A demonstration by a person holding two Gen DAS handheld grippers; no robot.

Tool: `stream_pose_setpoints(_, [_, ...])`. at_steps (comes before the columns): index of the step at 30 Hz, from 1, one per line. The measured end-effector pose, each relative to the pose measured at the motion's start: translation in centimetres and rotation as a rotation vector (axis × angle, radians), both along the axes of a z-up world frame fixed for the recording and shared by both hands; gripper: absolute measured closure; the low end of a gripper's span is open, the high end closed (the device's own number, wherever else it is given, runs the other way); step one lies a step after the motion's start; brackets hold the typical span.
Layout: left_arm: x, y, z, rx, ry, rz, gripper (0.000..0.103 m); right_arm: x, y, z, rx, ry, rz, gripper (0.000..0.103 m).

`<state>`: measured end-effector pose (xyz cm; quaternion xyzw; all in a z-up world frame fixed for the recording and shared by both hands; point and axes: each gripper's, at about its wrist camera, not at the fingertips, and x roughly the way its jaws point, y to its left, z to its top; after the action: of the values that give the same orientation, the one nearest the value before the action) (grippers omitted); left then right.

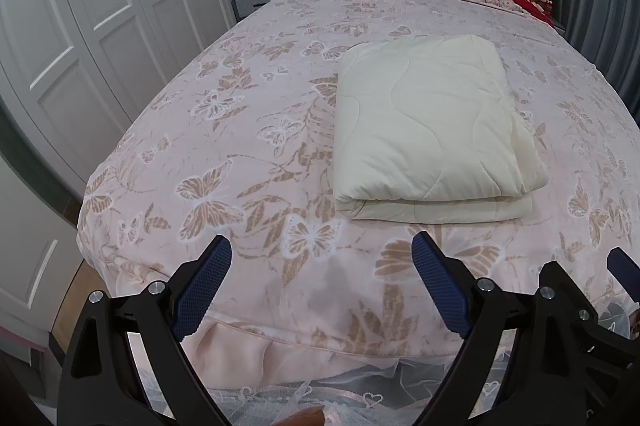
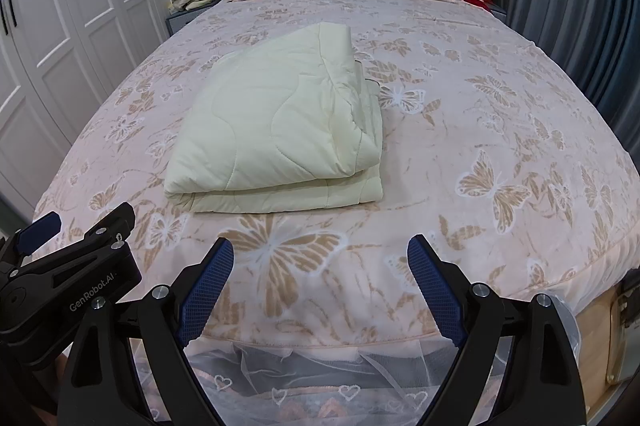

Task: Fold large clothes

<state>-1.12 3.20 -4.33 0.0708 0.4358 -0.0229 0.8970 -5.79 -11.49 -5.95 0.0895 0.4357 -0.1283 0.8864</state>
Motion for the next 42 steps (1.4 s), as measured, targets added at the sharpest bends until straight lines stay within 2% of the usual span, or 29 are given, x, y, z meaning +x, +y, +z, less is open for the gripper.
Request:
stream_pose_setpoints(8, [-0.32,-0.39,0.13,0.029,-0.025,0.006,0.014,-0.01,0.09,-0.01,-0.002,-0.001,-0.002,0.017])
stream_pose_setpoints(22, [-0.5,-0.42,0.3,0.033,-0.043,0.01,0.014,0.03,0.01,0.1,-0.002,-0.001,0.0,0.017])
stream_pose_setpoints(34, [-0.23,-0.15,0.22,0.008,-0.024,0.013,0.014,0.04,0.06,-0.06,-0.002,-0.002,0.002,0.017])
stream_pose_setpoints(42, [-0.42,-0.44,0.31,0.019,-0.047,0.01,0.014,0.04,0.0,-0.07,-0.003,0.0,0.0,0.017])
